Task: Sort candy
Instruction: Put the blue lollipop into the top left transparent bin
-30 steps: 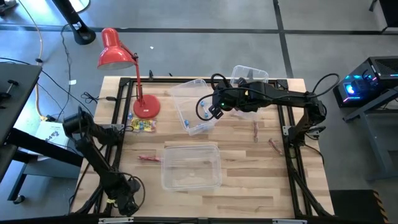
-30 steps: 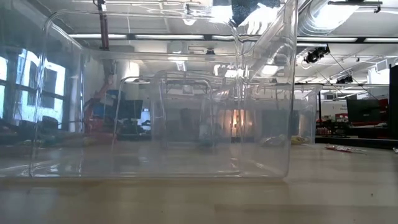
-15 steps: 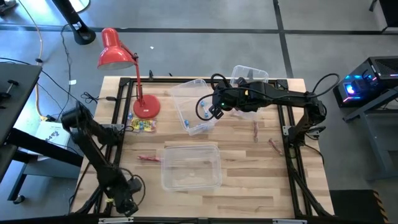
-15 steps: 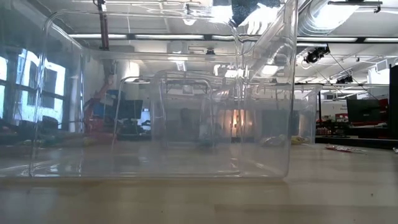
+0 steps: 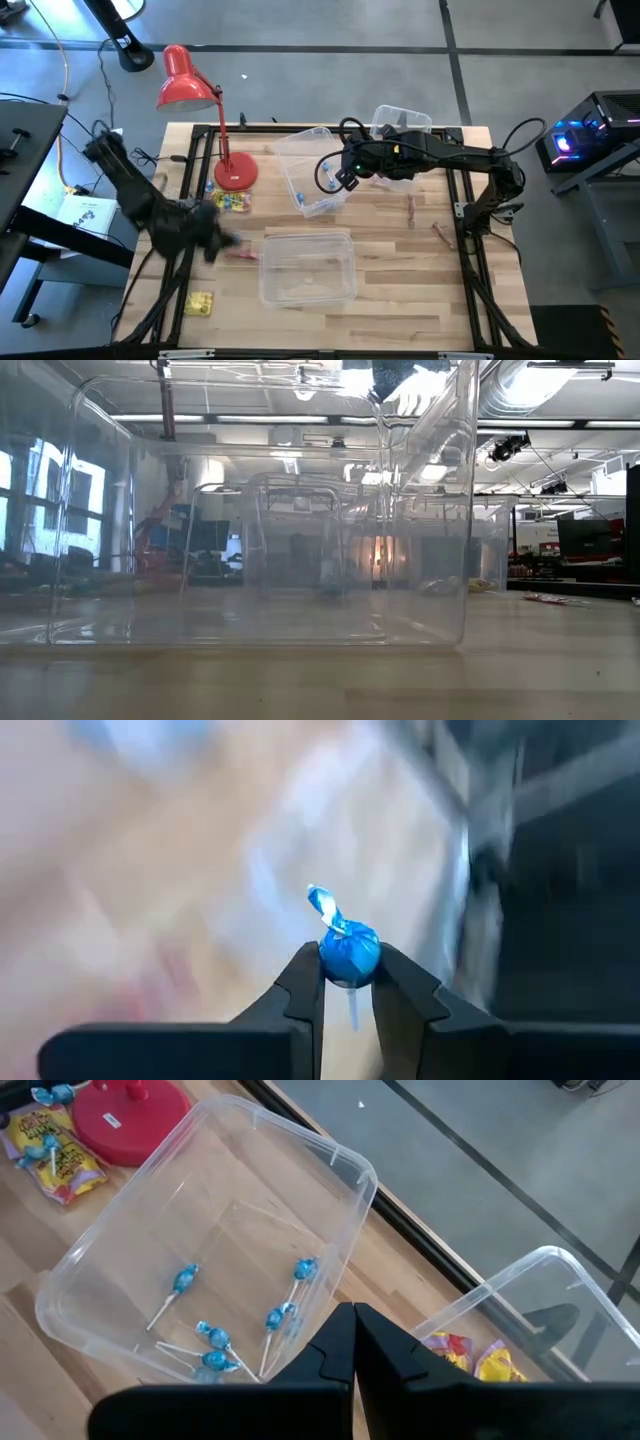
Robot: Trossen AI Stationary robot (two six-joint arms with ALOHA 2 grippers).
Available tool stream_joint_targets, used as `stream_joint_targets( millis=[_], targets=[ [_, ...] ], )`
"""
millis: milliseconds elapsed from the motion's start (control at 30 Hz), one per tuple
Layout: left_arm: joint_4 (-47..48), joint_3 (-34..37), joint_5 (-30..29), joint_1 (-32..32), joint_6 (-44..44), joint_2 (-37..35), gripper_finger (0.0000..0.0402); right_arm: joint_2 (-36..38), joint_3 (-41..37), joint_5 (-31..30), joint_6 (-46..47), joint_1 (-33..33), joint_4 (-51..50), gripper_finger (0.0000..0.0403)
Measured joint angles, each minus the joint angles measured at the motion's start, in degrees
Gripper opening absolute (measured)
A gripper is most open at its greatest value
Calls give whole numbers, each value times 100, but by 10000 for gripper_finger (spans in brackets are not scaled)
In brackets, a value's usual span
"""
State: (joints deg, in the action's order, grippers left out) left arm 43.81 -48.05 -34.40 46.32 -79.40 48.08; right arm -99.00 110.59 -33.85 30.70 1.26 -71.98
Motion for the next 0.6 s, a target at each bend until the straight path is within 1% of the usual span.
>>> stream_joint_targets(
  millis=[67, 100, 167, 233, 300, 367, 500, 533, 600],
  targets=[
    [13, 0, -840, -515, 797, -306, 46, -23, 1, -2, 65, 0, 30, 0],
    [-68, 0, -1135, -805, 1300, -395, 46, -31, 0, 0, 98, -2, 32, 0],
    [-320, 0, -1508, -1467, 2308, -448, 46, -76, 0, -2, 161, -7, 48, 0],
    [-702, 0, -1564, -2172, 3201, -396, 46, -129, 0, -31, 228, -7, 155, 0],
    [-1263, 0, -1249, -2906, 3941, -187, 48, -218, 0, -46, 278, -7, 323, 0],
    [-1865, 0, -728, -3557, 4627, 87, 56, -323, 0, -48, 261, -16, 528, 0],
    [-3150, 0, 285, -4589, 5718, 899, 71, -464, 0, -65, 192, -50, 839, 0],
    [-3440, 0, 534, -4782, 5897, 1137, 73, -469, -2, -161, 188, -81, 915, 0],
    [-3923, 0, 911, -5131, 6202, 1618, 75, -465, -4, -583, 157, -201, 1142, 0]
  ],
)
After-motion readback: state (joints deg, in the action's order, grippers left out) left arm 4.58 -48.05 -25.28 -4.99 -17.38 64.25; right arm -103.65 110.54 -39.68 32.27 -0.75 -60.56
